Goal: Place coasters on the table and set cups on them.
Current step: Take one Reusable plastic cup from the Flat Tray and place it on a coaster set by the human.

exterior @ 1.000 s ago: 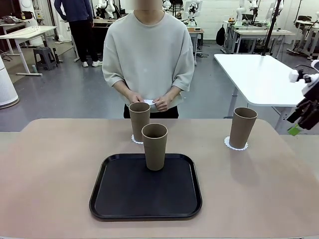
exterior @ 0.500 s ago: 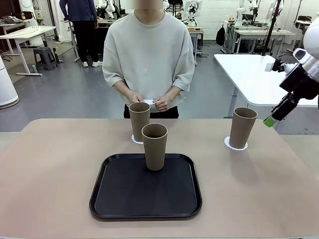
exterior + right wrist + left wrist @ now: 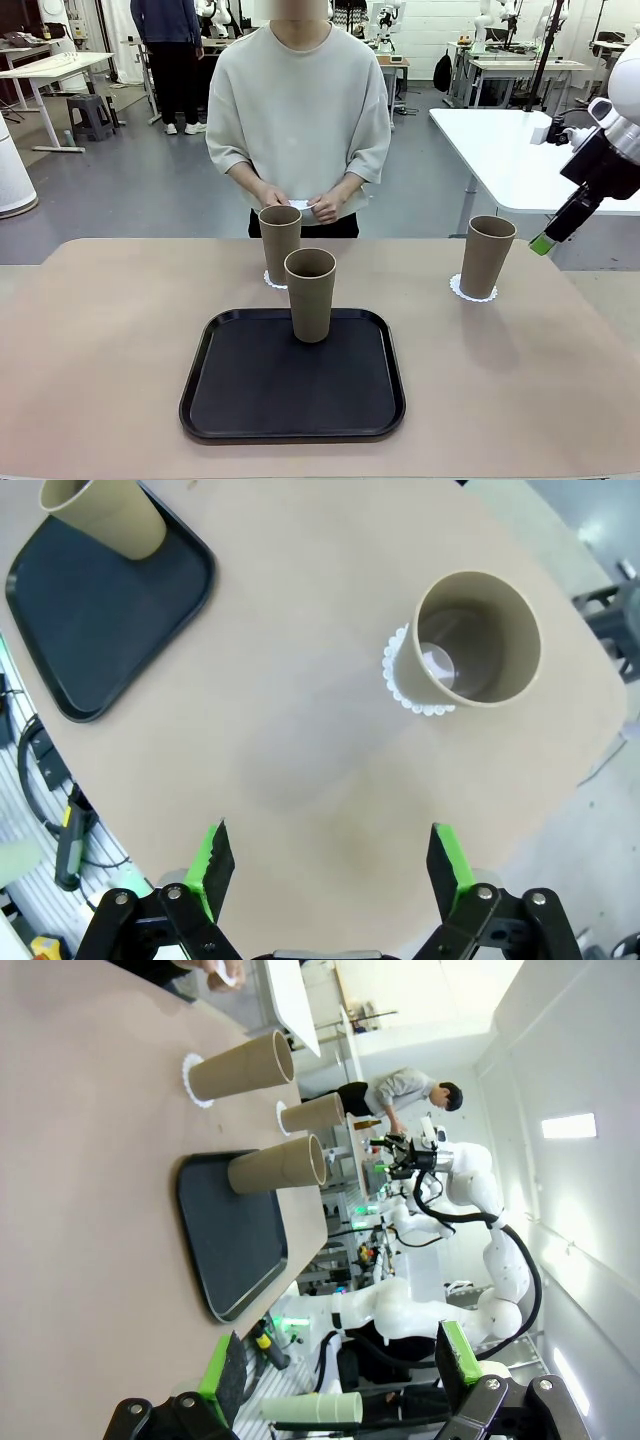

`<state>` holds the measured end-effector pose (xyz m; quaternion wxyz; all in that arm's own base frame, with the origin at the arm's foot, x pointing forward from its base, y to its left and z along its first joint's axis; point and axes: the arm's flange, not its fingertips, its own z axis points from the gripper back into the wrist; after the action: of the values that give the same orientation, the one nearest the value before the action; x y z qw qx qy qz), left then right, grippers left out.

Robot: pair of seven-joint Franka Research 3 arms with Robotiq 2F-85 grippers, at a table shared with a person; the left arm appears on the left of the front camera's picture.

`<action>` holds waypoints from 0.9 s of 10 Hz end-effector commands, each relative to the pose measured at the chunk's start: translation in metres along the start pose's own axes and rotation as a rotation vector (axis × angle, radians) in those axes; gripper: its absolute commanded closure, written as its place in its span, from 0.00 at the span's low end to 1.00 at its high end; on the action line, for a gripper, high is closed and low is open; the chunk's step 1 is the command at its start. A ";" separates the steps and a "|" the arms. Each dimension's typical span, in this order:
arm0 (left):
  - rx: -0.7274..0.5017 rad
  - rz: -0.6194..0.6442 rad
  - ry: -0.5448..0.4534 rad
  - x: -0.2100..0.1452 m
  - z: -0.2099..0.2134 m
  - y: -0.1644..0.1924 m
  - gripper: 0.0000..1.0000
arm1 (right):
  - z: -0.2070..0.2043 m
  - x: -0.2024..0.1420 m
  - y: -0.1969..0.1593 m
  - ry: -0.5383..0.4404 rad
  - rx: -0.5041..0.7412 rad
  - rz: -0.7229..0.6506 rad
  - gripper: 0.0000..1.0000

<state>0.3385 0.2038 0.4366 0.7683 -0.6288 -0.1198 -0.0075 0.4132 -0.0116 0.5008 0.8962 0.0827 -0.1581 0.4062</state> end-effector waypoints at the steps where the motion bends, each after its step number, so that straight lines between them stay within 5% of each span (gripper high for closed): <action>1: 0.009 -0.004 -0.014 -0.001 0.000 -0.001 0.00 | 0.001 -0.001 0.000 -0.003 -0.008 0.005 0.00; 9: 0.009 -0.004 -0.014 -0.001 0.000 -0.001 0.00 | 0.000 -0.001 -0.001 -0.005 0.004 -0.002 0.00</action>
<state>0.3385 0.2038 0.4366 0.7683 -0.6288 -0.1198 -0.0075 0.4133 -0.0129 0.5005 0.8959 0.0863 -0.1595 0.4056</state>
